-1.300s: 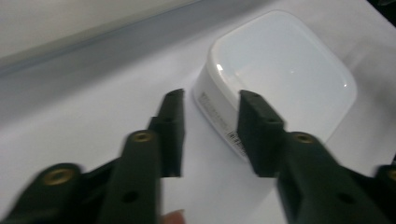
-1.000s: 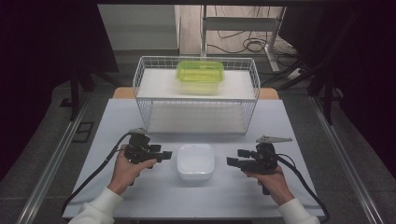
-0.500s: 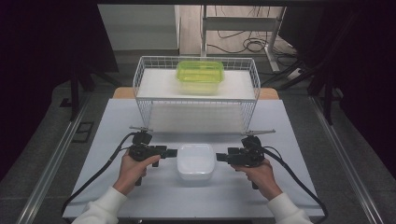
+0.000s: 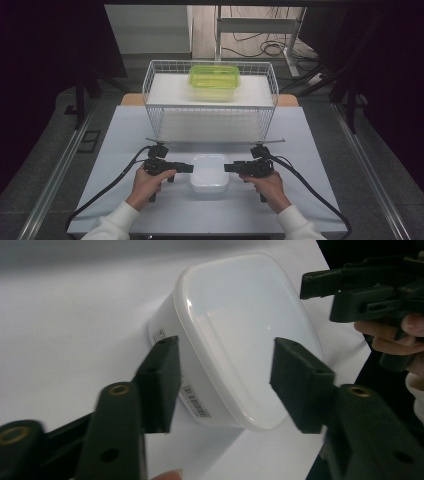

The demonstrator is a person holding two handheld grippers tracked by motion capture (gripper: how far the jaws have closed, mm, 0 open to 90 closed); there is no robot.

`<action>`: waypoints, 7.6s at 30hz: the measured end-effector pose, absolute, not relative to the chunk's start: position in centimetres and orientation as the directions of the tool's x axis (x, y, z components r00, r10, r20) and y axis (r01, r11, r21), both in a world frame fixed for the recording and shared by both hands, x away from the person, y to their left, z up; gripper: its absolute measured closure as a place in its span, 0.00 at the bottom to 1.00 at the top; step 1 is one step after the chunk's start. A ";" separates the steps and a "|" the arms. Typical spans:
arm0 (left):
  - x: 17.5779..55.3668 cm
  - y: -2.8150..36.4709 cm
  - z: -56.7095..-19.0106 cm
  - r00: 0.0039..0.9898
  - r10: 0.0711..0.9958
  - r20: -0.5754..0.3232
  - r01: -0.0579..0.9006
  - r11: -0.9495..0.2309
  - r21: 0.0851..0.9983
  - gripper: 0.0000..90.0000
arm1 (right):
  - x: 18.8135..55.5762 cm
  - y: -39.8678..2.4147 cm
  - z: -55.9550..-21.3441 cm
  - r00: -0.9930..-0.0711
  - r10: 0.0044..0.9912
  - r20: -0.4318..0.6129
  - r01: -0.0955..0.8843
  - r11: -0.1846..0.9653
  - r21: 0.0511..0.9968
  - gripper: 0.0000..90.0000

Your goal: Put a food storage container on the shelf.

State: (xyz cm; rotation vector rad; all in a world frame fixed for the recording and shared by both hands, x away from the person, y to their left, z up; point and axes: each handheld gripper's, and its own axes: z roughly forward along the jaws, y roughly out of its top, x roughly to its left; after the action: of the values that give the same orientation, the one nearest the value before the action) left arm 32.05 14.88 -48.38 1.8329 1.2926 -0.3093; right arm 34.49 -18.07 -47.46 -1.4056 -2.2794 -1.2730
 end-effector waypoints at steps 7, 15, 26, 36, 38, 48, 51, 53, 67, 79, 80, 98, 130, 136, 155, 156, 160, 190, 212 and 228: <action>32.2 14.5 -49.1 0.400 0.636 -0.660 0.883 -0.076 0.463 0.59 | 34.6 -18.0 -48.0 -0.525 0.633 0.569 0.816 0.183 0.549 0.52; 32.5 14.4 -49.5 0.384 0.625 -0.680 0.894 -0.069 0.442 0.67 | 34.7 -17.8 -48.7 -0.504 0.629 0.592 0.837 0.185 0.515 0.60; 32.4 15.1 -50.0 0.348 0.595 -0.725 0.905 -0.010 0.426 0.83 | 35.1 -18.4 -49.3 -0.423 0.614 0.666 0.884 0.119 0.452 0.74; 32.0 15.2 -49.9 0.353 0.596 -0.722 0.897 0.004 0.442 0.90 | 34.9 -18.5 -49.1 -0.423 0.615 0.665 0.884 0.120 0.452 0.76; 31.9 15.2 -49.9 0.355 0.595 -0.721 0.896 0.004 0.444 0.90 | 34.9 -18.5 -49.0 -0.424 0.616 0.664 0.884 0.119 0.453 0.77; 32.0 15.2 -49.9 0.360 0.588 -0.725 0.894 0.005 0.448 0.91 | 34.9 -18.6 -48.9 -0.436 0.619 0.653 0.876 0.126 0.466 0.77; 32.0 15.2 -50.0 0.363 0.589 -0.722 0.893 0.004 0.451 0.90 | 35.0 -18.6 -49.0 -0.436 0.619 0.653 0.876 0.126 0.465 0.77; 32.0 15.2 -50.0 0.364 0.589 -0.722 0.892 0.003 0.452 0.89 | 35.0 -18.6 -49.0 -0.437 0.618 0.653 0.876 0.127 0.466 0.77; 32.3 15.0 -50.5 0.352 0.577 -0.737 0.904 -0.004 0.428 0.80 | 35.1 -18.6 -49.1 -0.435 0.615 0.658 0.878 0.126 0.462 0.76; 32.7 14.7 -51.2 0.312 0.550 -0.775 0.931 -0.015 0.365 0.67 | 35.1 -18.6 -49.1 -0.437 0.609 0.662 0.877 0.125 0.464 0.77; 32.6 14.7 -51.2 0.313 0.550 -0.774 0.930 -0.010 0.369 0.66 | 35.1 -18.5 -49.1 -0.443 0.610 0.657 0.874 0.131 0.468 0.77; 32.0 15.0 -50.1 0.316 0.560 -0.766 0.916 0.031 0.400 0.84 | 34.7 -18.7 -48.5 -0.456 0.616 0.643 0.859 0.117 0.498 0.81; 32.6 15.2 -43.2 0.464 0.558 -0.687 0.814 0.036 0.580 0.88 | 35.2 -19.2 -42.1 -0.598 0.580 0.553 0.733 0.119 0.669 0.85; 33.4 15.3 -39.6 0.506 0.567 -0.650 0.774 0.034 0.633 0.88 | 35.9 -19.1 -38.9 -0.638 0.575 0.513 0.684 0.116 0.721 0.85; 36.1 16.1 -30.7 0.594 0.570 -0.567 0.676 0.028 0.736 0.88 | 38.3 -18.5 -30.1 -0.712 0.557 0.427 0.567 0.096 0.818 0.85; 36.3 16.1 -30.4 0.596 0.570 -0.566 0.674 0.029 0.739 0.88 | 38.5 -18.5 -29.8 -0.715 0.555 0.424 0.561 0.094 0.823 0.85; 37.5 16.2 -28.9 0.602 0.575 -0.555 0.665 0.025 0.746 0.88 | 39.3 -18.5 -28.3 -0.725 0.547 0.418 0.546 0.087 0.833 0.85; 46.4 17.0 -25.1 0.547 0.594 -0.589 0.700 0.061 0.711 0.87 | 47.2 -17.3 -23.9 -0.710 0.545 0.445 0.558 0.051 0.828 0.85; 50.7 17.8 -26.9 0.446 0.506 -0.738 0.808 0.126 0.575 0.87 | 51.8 -17.4 -25.6 -0.543 0.554 0.630 0.740 -0.037 0.671 0.82; 52.8 17.3 -29.1 0.438 0.470 -0.767 0.811 0.163 0.563 0.71 | 53.9 -17.7 -27.3 -0.472 0.537 0.699 0.785 -0.104 0.611 0.67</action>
State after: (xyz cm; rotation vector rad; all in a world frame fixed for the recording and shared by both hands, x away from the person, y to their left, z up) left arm 52.77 17.27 -29.06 1.4784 1.1947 -0.3523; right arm 53.88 -17.66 -27.28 -1.4702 -1.9359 -1.6093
